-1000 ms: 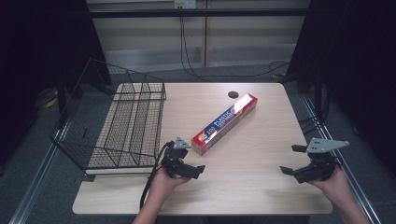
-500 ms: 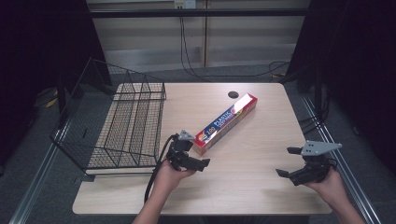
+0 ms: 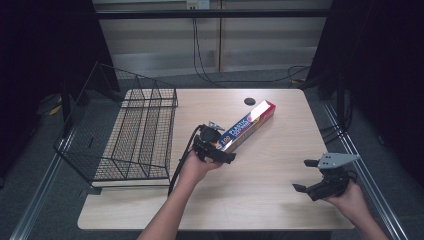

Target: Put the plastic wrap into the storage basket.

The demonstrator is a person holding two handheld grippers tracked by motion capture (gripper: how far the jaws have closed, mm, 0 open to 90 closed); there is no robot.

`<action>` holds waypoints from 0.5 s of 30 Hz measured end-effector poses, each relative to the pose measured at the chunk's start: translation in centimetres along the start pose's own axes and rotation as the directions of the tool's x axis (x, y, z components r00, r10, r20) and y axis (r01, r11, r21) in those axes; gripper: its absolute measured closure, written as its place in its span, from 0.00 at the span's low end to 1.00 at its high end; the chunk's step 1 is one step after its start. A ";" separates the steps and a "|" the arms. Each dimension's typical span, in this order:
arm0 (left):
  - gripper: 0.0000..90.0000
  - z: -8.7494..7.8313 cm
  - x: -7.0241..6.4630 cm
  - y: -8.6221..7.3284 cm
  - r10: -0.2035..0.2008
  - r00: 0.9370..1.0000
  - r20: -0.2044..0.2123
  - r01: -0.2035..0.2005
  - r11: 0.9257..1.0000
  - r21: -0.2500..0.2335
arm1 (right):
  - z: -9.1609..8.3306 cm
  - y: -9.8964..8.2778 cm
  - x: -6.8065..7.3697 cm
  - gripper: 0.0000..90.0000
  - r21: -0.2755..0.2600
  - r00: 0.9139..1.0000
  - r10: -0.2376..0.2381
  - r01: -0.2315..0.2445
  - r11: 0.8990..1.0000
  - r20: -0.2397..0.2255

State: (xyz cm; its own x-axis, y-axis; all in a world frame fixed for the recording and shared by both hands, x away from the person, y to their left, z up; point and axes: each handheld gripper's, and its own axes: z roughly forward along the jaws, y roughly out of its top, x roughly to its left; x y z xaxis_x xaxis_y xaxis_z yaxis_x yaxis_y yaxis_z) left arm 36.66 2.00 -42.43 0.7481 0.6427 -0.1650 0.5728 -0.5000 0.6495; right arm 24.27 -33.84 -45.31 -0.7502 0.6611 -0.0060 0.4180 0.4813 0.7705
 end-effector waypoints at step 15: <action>0.08 2.1 1.8 3.5 -0.039 0.999 -0.013 0.040 0.999 0.035 | -0.1 0.1 -0.2 0.06 -0.024 1.000 0.009 -0.009 1.000 -0.007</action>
State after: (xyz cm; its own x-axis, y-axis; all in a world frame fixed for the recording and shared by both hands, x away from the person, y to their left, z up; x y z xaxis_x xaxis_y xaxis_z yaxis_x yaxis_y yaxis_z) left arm 40.71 0.17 -42.03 0.7208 0.6691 -0.1810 0.6136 -0.4944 0.6157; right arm 24.42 -33.98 -45.12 -0.7502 0.6612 0.0052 0.4125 0.4618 0.7853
